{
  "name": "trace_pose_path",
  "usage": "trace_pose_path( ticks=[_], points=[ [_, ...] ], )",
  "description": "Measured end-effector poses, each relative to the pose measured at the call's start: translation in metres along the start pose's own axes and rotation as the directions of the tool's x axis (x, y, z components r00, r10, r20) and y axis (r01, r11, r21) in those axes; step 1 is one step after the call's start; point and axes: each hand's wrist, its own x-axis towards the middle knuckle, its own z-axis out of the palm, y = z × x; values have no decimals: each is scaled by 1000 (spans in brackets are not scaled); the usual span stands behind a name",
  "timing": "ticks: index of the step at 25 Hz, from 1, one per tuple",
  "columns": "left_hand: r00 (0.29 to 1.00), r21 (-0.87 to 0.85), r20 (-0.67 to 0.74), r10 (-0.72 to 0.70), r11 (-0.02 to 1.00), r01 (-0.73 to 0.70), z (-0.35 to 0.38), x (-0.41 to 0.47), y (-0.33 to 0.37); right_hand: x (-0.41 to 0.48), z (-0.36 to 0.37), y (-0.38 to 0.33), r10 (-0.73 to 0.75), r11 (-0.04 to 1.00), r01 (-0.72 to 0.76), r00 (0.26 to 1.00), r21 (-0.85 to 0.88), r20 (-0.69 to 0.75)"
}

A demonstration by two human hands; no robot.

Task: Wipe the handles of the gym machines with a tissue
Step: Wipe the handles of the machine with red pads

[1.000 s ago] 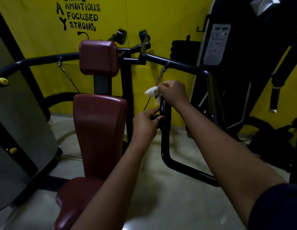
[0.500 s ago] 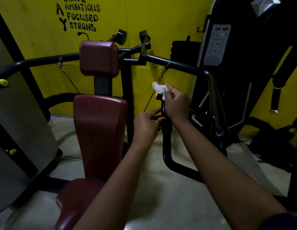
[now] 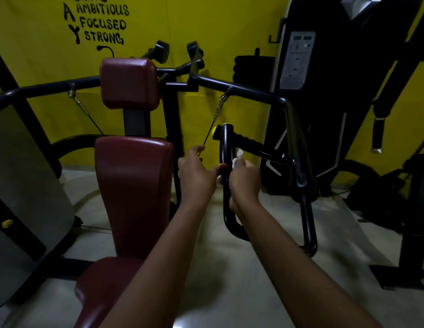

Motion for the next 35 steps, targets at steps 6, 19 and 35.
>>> trace_pose_path(
  ticks=[6,19,35],
  points=[
    [990,12,56,-128,992,127,-4,0,-3,16,-8,-21,-478,803,542,834,-248,274],
    [938,-511,297,-177,801,313,-2,-24,-2,-63,-48,24,-620,557,614,755,-559,213],
    [806,228,334,489,787,-573,52,-129,17,-54,-209,92,-765,67,900,323,-431,557]
  ],
)
